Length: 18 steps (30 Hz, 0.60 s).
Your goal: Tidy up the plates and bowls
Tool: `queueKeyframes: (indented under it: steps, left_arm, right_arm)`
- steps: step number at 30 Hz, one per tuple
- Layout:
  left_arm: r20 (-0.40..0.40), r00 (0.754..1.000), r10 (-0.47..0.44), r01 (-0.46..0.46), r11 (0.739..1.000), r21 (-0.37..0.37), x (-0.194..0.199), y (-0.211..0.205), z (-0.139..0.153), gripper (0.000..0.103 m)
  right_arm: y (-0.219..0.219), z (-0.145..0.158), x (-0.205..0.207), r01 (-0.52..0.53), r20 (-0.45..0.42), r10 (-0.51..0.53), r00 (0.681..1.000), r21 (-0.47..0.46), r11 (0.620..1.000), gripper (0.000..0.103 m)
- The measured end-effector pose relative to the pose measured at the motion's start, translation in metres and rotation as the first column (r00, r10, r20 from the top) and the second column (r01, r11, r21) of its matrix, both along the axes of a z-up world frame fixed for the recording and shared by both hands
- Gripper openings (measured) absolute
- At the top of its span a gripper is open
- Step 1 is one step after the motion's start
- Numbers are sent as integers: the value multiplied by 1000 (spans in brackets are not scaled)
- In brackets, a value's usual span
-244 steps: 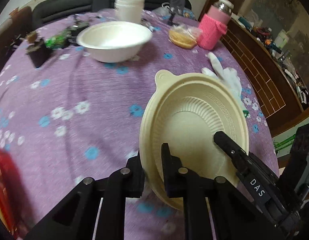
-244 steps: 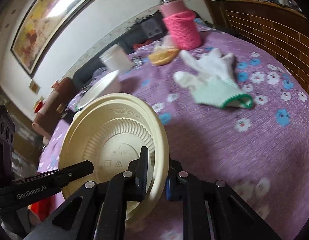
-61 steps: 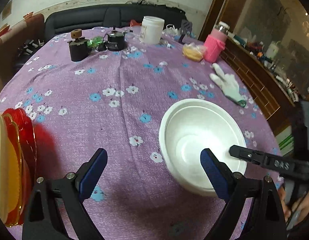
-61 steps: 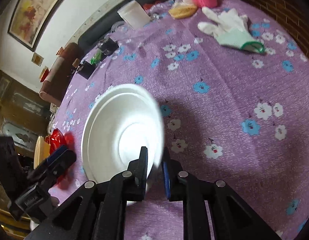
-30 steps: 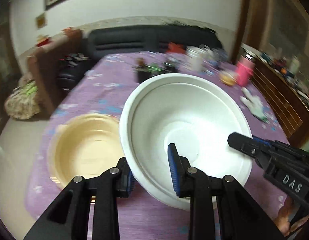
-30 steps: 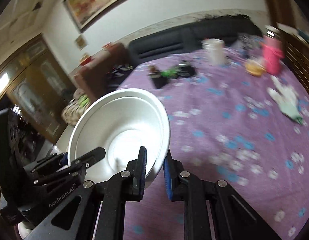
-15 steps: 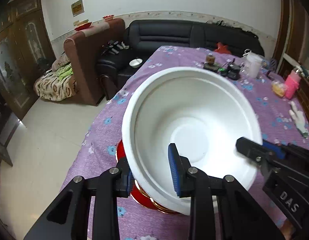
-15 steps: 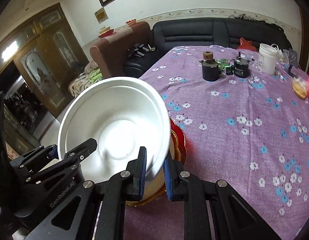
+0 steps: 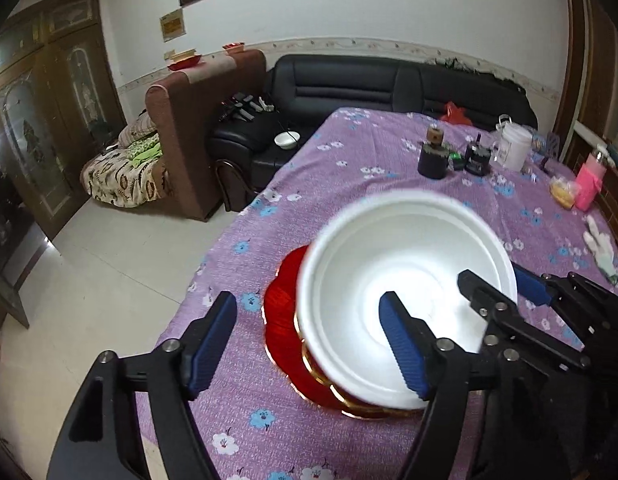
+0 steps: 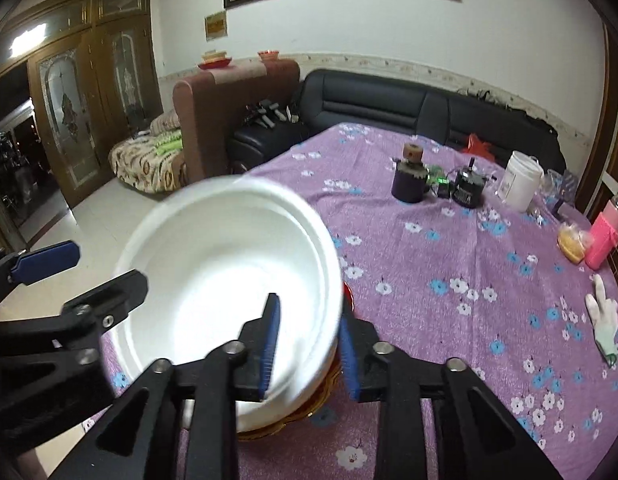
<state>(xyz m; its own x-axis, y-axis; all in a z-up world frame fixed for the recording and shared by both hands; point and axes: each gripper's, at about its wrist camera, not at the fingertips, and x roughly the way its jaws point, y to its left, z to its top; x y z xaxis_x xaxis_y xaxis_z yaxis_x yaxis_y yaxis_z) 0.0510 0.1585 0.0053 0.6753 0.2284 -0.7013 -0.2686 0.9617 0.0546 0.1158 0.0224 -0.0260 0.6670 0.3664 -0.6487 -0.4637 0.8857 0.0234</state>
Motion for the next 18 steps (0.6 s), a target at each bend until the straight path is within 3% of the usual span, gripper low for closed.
queueKeyframes:
  steps: [3, 5, 13, 18]
  left_arm:
    - [40, 999, 23, -21, 999, -42, -15, 5, 6, 79]
    - [70, 997, 32, -27, 997, -72, -24, 7, 10, 82]
    - [149, 986, 78, -63, 993, -103, -50, -1, 19, 82]
    - [193, 979, 60, -55, 998, -34, -70, -35, 19, 89]
  right_arm:
    - [-6, 8, -7, 4, 46, -6, 999, 40, 999, 64]
    - [-12, 14, -12, 7, 66, -11, 998, 73, 997, 72]
    - [-38, 25, -27, 42, 80, -54, 995, 148, 988, 75]
    - [-76, 21, -49, 119, 39, -132, 990, 240, 963, 78]
